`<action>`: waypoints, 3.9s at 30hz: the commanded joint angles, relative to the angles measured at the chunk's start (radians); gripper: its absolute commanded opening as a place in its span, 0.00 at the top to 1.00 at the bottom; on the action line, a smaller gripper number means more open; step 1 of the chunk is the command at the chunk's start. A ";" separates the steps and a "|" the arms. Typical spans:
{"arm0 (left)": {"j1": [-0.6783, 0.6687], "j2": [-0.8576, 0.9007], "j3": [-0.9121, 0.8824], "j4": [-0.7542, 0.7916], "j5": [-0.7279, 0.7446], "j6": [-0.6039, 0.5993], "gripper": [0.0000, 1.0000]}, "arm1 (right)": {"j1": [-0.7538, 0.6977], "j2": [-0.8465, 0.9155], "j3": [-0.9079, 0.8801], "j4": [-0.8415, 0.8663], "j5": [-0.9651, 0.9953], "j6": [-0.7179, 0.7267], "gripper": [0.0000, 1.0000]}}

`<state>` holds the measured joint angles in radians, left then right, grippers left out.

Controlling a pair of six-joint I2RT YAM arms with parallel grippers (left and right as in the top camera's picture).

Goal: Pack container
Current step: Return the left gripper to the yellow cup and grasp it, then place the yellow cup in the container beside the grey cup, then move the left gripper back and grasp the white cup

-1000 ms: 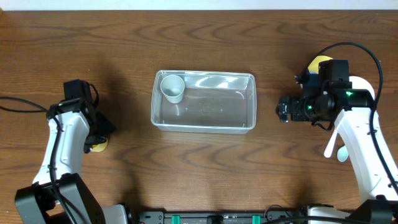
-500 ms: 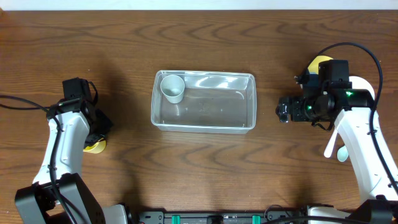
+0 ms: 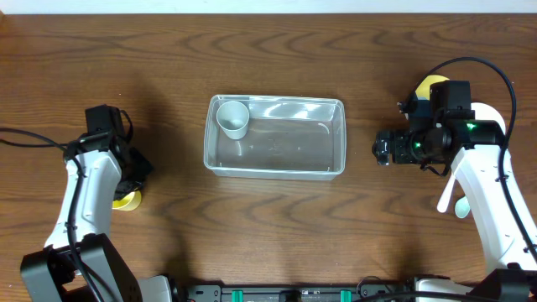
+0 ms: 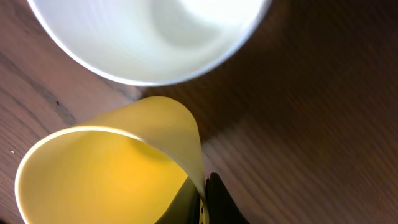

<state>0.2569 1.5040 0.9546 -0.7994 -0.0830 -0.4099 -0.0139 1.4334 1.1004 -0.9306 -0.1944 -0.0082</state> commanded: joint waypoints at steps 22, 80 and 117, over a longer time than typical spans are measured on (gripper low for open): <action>-0.518 -0.159 0.455 -0.191 0.038 0.298 0.94 | -0.006 0.003 0.020 0.011 -0.012 0.011 0.01; -0.402 -0.052 0.626 -0.252 -0.131 0.225 0.37 | -0.006 0.003 0.020 0.006 -0.012 0.011 0.01; 0.031 0.465 0.534 -0.262 -0.073 0.162 0.48 | -0.006 0.003 0.019 0.002 -0.012 0.010 0.01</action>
<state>0.2806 1.9568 1.4963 -1.0550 -0.1631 -0.2615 -0.0139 1.4334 1.1004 -0.9264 -0.1947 -0.0082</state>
